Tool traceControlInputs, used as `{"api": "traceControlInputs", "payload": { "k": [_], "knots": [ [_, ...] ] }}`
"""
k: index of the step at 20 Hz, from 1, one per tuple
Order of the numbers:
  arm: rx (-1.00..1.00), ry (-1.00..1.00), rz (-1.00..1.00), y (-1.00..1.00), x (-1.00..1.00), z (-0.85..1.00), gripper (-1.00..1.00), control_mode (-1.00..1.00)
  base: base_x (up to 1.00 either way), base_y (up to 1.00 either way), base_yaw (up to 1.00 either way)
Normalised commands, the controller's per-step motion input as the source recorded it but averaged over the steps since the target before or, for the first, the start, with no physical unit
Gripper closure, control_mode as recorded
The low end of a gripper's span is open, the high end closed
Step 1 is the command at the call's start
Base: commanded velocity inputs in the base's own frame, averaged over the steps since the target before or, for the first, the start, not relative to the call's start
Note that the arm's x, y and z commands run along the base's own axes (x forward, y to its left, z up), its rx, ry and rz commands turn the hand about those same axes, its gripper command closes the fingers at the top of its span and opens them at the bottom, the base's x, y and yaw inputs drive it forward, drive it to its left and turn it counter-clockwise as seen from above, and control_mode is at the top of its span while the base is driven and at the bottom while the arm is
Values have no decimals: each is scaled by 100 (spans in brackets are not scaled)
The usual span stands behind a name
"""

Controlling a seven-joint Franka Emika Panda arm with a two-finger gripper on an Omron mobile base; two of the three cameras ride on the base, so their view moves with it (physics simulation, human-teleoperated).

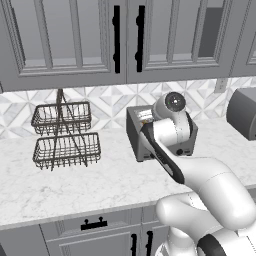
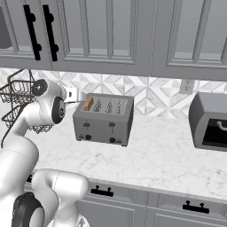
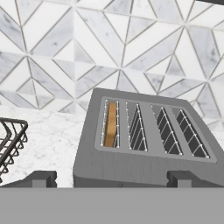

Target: Start the toaster. Once the lever pops up, take the bread to the plate on the dining counter.

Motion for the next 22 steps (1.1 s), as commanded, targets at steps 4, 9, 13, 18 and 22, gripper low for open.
{"api": "traceControlInputs", "payload": {
  "k": [4,9,13,18,22],
  "knots": [
    [0,0,0,0,0,0,-100,-100,0,0,0],
    [0,0,0,0,0,0,-100,-100,0,0,0],
    [0,0,0,0,0,0,-100,-100,0,0,0],
    [0,0,0,0,0,0,-100,-100,0,0,0],
    [0,0,0,0,0,0,-100,-100,0,0,0]
  ]
}}
